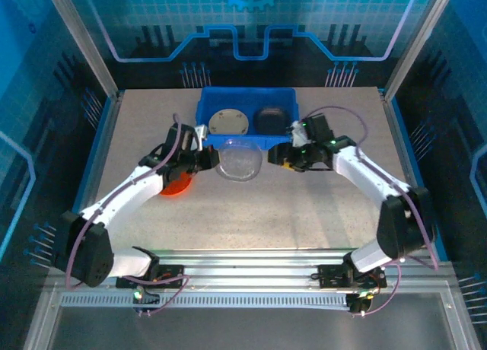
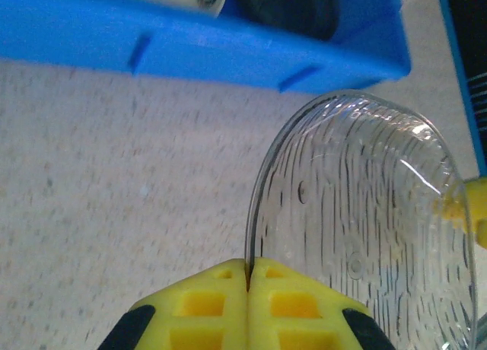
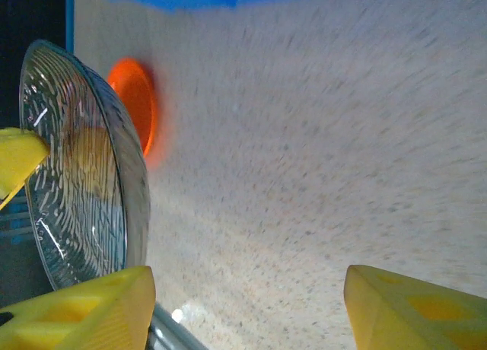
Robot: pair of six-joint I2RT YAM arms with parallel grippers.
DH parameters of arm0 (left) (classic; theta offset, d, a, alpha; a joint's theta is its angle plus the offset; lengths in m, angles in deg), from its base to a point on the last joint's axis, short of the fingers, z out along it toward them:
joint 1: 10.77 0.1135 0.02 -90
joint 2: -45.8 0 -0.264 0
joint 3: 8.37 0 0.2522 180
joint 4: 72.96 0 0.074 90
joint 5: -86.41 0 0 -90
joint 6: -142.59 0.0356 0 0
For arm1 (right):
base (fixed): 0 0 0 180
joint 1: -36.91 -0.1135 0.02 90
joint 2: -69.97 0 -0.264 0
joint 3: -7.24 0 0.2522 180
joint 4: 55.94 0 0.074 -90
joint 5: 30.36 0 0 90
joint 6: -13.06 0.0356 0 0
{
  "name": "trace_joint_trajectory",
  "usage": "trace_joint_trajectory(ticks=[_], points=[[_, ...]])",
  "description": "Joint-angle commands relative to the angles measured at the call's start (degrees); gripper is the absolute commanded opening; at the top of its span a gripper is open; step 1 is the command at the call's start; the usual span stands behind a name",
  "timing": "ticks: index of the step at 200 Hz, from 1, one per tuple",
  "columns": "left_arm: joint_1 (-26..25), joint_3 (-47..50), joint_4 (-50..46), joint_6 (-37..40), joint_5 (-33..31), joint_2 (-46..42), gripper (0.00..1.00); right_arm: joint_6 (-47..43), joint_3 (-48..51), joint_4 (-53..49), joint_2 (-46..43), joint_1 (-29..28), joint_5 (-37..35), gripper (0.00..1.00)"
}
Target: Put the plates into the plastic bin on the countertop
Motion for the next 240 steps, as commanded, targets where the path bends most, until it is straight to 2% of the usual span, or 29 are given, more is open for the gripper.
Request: trace_joint_trajectory(ticks=[1,72,125,190,240], points=[[0.0,-7.2,-2.1,-0.1,-2.9,4.1,0.00,0.6,1.7,-0.6,-5.5,3.2,-3.9,0.68],[-0.3,-27.7,1.1,-5.8,-5.2,22.7,0.00,0.4,2.7,-0.4,-5.4,8.7,-1.4,0.68],[-0.7,-37.9,5.0,-9.2,-5.8,35.7,0.00,2.1,4.1,3.6,-4.7,11.7,-0.1,0.67],[-1.5,-46.6,10.1,-11.0,-7.8,47.4,0.00,1.9,5.7,3.4,-6.3,11.9,-0.2,0.67],[-2.4,-55.8,10.6,-13.0,-9.0,56.6,0.00,2.2,7.2,3.7,-6.6,11.9,0.5,0.67]])
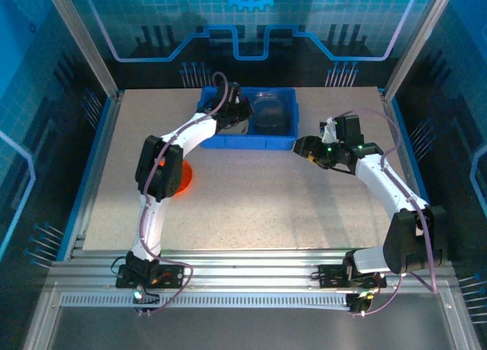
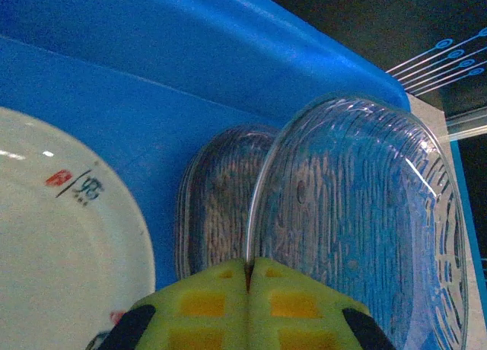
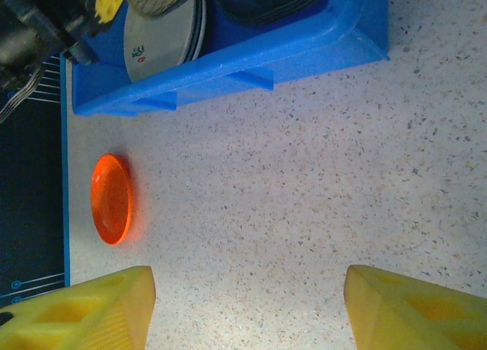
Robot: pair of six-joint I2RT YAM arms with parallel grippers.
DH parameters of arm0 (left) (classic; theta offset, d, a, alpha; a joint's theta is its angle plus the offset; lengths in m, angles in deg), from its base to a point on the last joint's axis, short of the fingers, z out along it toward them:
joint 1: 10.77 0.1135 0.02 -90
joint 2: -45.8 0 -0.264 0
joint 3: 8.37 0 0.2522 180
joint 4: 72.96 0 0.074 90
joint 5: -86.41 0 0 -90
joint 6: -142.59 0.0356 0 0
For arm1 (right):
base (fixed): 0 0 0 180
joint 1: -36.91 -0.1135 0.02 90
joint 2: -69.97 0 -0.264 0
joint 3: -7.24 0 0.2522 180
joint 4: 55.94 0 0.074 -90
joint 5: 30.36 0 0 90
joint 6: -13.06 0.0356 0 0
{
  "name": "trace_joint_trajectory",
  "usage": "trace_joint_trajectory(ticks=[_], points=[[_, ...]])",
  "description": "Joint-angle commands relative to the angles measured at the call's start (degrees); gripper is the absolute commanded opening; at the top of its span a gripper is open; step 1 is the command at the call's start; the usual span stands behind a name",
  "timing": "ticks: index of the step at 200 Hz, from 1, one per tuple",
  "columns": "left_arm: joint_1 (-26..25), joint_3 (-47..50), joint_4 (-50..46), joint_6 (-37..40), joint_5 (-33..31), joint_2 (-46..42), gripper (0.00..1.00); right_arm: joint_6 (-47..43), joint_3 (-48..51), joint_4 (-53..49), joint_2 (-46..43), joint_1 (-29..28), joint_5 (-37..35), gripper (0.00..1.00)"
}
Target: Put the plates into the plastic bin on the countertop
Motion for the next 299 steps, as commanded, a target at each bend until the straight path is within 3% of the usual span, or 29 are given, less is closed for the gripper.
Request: trace_joint_trajectory(ticks=[1,26,157,180,191,226,269,299], points=[[-1.1,-5.3,1.9,-1.9,-1.6,3.7,0.00,0.4,1.1,0.3,-1.5,0.6,1.3,0.67],[-1.9,-9.8,-0.7,-1.2,-3.1,7.3,0.00,0.5,1.6,0.6,-1.6,0.6,1.4,0.67],[-2.5,-11.9,-4.6,0.8,-6.0,10.7,0.00,1.2,3.2,3.6,0.4,0.5,3.2,0.67],[-2.5,-13.6,-5.9,1.1,-5.9,11.6,0.24,1.2,3.1,3.8,0.3,0.5,3.3,0.68],[-2.5,-14.0,-6.0,1.1,-5.6,11.7,0.30,1.2,3.1,3.9,0.2,0.5,3.4,0.68],[-2.8,-14.8,-6.6,1.9,-5.0,10.9,0.37,1.4,3.1,4.0,-0.5,-0.1,3.8,0.68],[-3.3,-12.7,-7.7,4.0,-6.8,5.8,0.62,0.5,2.8,2.4,-2.7,-2.1,1.0,0.68],[-3.2,-10.7,-8.4,5.3,-7.4,2.6,0.62,-0.1,1.8,1.7,-4.1,-3.3,0.1,0.67]])
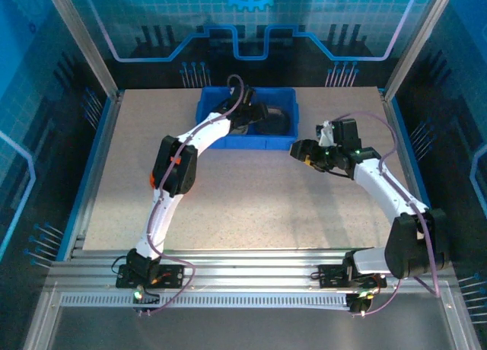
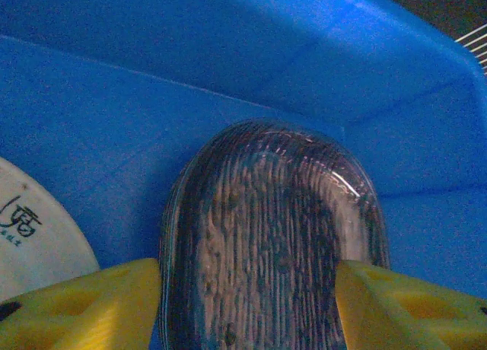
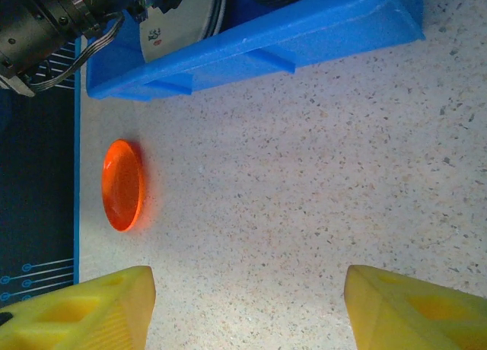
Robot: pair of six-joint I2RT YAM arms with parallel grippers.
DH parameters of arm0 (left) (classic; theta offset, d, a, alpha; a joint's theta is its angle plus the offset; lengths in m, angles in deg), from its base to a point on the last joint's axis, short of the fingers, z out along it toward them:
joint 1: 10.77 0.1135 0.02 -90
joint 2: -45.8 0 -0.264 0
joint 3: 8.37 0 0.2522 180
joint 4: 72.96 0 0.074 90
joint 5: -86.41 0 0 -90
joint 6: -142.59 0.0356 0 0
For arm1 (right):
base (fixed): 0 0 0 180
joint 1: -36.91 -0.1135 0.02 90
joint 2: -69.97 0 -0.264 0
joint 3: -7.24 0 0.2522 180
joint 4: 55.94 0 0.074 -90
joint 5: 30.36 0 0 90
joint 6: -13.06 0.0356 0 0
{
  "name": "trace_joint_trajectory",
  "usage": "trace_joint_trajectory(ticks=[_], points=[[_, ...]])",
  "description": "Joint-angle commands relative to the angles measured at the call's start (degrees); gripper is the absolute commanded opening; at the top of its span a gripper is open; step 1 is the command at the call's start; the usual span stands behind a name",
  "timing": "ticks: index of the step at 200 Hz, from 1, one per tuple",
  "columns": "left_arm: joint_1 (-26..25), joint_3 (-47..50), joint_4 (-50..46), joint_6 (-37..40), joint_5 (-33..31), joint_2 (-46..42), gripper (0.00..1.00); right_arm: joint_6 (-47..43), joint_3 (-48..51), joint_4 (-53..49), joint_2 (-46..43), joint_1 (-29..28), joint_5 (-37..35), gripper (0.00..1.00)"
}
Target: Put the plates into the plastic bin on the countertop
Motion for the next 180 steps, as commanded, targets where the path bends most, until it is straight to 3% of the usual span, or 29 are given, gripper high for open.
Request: trace_joint_trajectory(ticks=[1,26,61,80,110,158,180], points=[[-0.3,2.3,-1.0,2.2,-1.6,-6.7,0.62,-0.8,-0.9,-1.1,-2.3,-1.4,-1.3,0.67],[-0.4,13.2,5.4,1.8,-1.0,-15.2,0.62,-1.8,-1.6,-0.9,-2.5,-3.5,-1.6,0.67],[-0.7,34.7,13.9,0.8,-0.1,-33.9,0.65,-0.1,-1.4,3.7,0.5,-8.9,-2.4,0.62],[-0.6,44.4,14.3,-1.1,1.4,-43.7,0.69,1.3,-0.6,8.2,1.9,-12.9,-3.6,0.53],[-0.6,56.0,11.6,-4.5,4.2,-57.5,0.75,2.5,-2.1,12.1,6.5,-18.8,-4.3,0.52],[0.7,63.4,5.8,-2.9,4.0,-72.8,0.89,5.9,-5.8,19.8,16.9,-25.8,-3.7,0.50],[3.3,63.9,6.3,-3.6,9.4,-74.7,0.91,7.3,-9.6,22.2,22.4,-28.4,-2.9,0.35]])
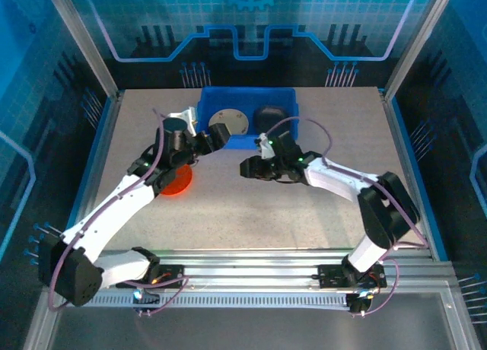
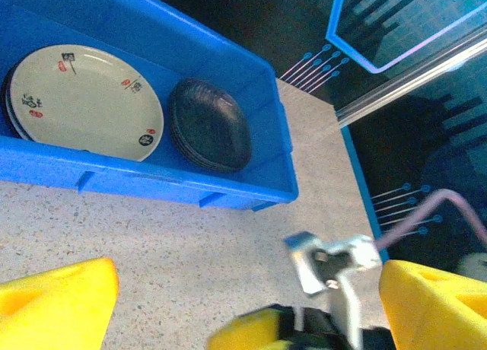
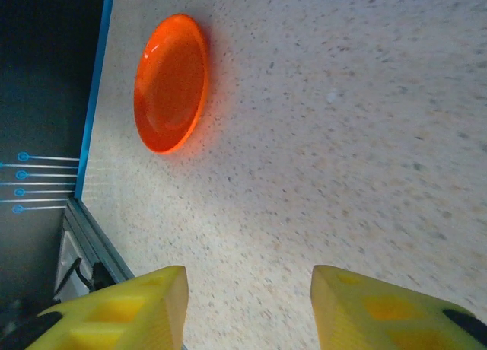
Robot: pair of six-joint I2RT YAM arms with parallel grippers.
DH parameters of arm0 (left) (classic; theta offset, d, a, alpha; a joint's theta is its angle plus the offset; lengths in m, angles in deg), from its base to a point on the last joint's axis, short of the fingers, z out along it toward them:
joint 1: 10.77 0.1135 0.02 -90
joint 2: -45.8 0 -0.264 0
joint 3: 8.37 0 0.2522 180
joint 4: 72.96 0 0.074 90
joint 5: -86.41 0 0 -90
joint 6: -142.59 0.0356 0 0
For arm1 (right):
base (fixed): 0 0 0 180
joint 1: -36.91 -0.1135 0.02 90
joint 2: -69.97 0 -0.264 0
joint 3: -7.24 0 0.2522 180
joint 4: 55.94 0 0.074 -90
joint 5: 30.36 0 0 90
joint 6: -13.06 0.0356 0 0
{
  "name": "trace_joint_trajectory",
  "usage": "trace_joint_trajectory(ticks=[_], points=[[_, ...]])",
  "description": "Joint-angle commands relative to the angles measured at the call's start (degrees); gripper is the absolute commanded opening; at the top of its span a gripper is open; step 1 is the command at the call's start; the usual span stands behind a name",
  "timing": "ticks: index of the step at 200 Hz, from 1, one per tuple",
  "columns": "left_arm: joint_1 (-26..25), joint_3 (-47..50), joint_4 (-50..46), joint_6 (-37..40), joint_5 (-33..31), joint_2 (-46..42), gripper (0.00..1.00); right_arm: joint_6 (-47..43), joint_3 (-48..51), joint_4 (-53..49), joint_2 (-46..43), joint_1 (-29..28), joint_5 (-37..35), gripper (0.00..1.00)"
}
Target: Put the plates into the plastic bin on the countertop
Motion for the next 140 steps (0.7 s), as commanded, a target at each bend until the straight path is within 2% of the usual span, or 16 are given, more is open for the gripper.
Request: trace_joint_trajectory(ticks=[1,40,79,140], points=[[2.5,1.3,-0.8,0.0,5.7,-2.3,0.92,2.1,-4.8,5.7,4.9,-2.6,0.6,0.35],[6.7,2.9,3.4,-2.6,15.3,-2.7,0.96,4.0,-15.2,4.7,15.9,-7.3,1.0,0.34],[6.8,2.8,3.8,-2.7,16.8,-2.9,0.99,6.5,-25.9,1.7,25.8,-10.2,2.0,0.36],[6.9,3.4,4.6,-1.7,16.6,-3.0,0.99,7.0,-35.4,-3.2,33.7,-11.5,0.6,0.36]])
